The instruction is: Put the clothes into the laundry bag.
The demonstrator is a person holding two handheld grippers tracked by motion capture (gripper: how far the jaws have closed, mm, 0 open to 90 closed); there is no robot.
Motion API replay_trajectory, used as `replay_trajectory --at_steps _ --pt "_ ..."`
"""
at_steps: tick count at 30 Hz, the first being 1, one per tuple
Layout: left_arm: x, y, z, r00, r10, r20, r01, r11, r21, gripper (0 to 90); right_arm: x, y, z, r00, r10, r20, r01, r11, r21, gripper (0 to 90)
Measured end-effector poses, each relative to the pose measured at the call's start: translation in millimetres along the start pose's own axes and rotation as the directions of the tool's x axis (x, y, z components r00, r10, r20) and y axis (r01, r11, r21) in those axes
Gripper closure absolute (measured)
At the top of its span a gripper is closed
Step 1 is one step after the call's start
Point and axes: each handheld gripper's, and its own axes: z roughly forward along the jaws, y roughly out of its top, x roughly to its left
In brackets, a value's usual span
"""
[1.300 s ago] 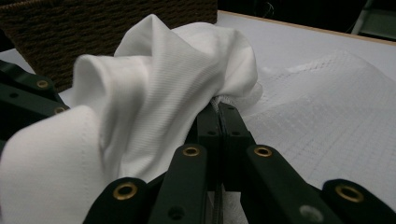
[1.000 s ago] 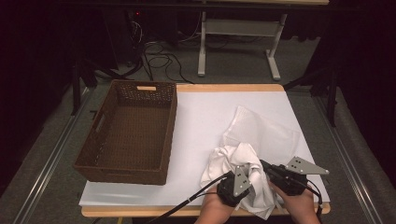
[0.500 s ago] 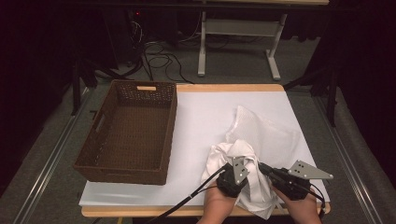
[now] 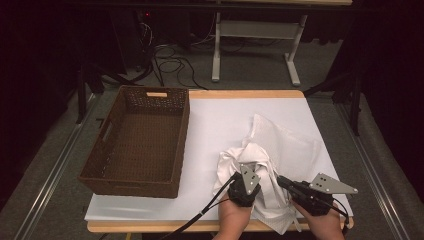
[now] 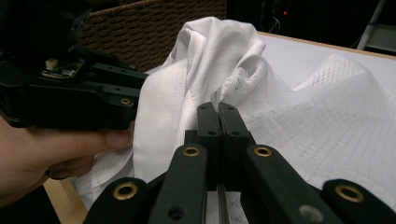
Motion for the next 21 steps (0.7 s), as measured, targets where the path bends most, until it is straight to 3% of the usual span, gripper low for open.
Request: replay_trajectory --at_steps 3,5,8,10,12,17,21 --pt "-1.2 0.0 -2.7 0.9996 0.014 0.025 -0.013 0.9997 -0.020 82.2 -1.2 0.3 -0.2 1.0000 -0.001 0.003 0.001 1.000 -0.008 90.0" --pt "-2.4 -0.8 -3.1 0.9969 0.041 0.067 -0.040 0.9991 -0.017 81.0 -1.9 0.3 -0.1 1.0000 0.006 0.007 -0.006 1.000 -0.006 90.0" --pt "-8.8 -4.3 -3.1 0.9883 0.114 0.102 -0.113 0.9935 -0.013 81.6 -3.3 0.2 1.1 0.9999 0.011 0.008 -0.011 1.000 -0.008 90.0" --pt "-14.4 -7.7 -1.9 0.9786 0.162 0.127 -0.162 0.9867 -0.010 82.5 -4.0 0.4 1.6 0.9998 0.018 0.011 -0.018 1.000 -0.006 90.0" --pt "-20.7 -10.6 2.2 0.9702 0.196 0.142 -0.202 0.9791 0.026 83.6 -4.7 0.9 2.3 0.9998 0.018 0.012 -0.018 1.000 -0.010 90.0" --pt "-28.0 -10.6 11.3 0.9596 0.190 0.207 -0.214 0.9720 0.097 83.7 -4.3 2.3 2.2 0.9997 0.026 0.004 -0.026 1.000 -0.016 90.0" --pt "-28.3 -14.0 16.5 0.9625 0.160 0.219 -0.186 0.9771 0.103 83.7 -2.1 4.8 -1.8 0.9997 0.022 -0.011 -0.023 0.999 -0.033 90.0"
